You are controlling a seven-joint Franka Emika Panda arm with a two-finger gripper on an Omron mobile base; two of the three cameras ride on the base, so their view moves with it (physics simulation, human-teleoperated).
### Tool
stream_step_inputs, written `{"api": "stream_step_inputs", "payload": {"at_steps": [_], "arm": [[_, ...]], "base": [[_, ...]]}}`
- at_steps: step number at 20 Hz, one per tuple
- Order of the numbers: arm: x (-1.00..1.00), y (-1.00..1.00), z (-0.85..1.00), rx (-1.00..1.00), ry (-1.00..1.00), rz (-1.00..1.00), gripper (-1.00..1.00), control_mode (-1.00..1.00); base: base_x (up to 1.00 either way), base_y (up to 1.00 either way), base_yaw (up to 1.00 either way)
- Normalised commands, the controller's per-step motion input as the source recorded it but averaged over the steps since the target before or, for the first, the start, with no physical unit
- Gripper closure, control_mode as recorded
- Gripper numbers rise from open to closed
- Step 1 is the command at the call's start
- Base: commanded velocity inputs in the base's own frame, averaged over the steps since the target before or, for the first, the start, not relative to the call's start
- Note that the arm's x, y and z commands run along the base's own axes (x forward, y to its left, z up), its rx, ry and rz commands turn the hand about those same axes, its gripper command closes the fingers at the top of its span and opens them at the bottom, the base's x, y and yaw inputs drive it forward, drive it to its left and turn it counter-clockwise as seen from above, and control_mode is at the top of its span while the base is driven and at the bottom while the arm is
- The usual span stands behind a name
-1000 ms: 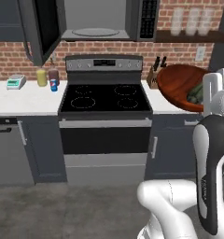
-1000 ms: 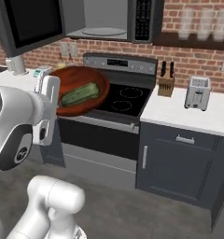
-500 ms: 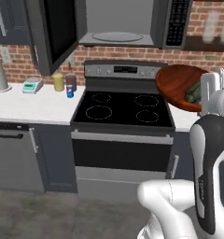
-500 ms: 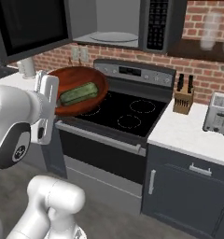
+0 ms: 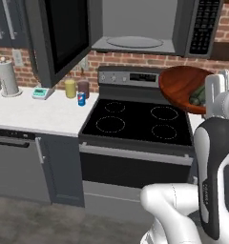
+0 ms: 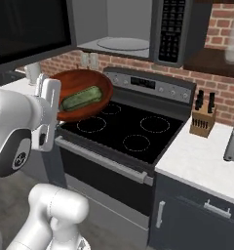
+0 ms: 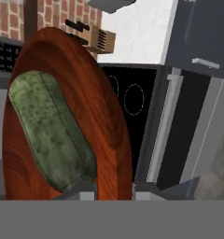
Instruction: Pick the cucumber from the sink and place it in the bowl. Then pick the bowl and place it in the microwave. Then close the microwave door and press the start button.
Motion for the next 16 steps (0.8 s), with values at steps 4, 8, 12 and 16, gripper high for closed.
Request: {"api": "stream_step_inputs", "payload": {"at_steps": [4, 8, 12, 16], "arm": [[0.0, 0.0, 0.0, 0.0, 0.0, 0.0, 1.0, 1.0], [0.0, 0.0, 0.0, 0.0, 0.0, 0.0, 1.0, 1.0], [0.0, 0.0, 0.0, 0.0, 0.0, 0.0, 1.0, 1.0], [0.0, 0.0, 0.0, 0.0, 0.0, 0.0, 1.0, 1.0]], "base": [[0.69, 0.0, 0.19], [0.59, 0.07, 0.22], [0.02, 0.31, 0.26], [0.01, 0.24, 0.31]]}}
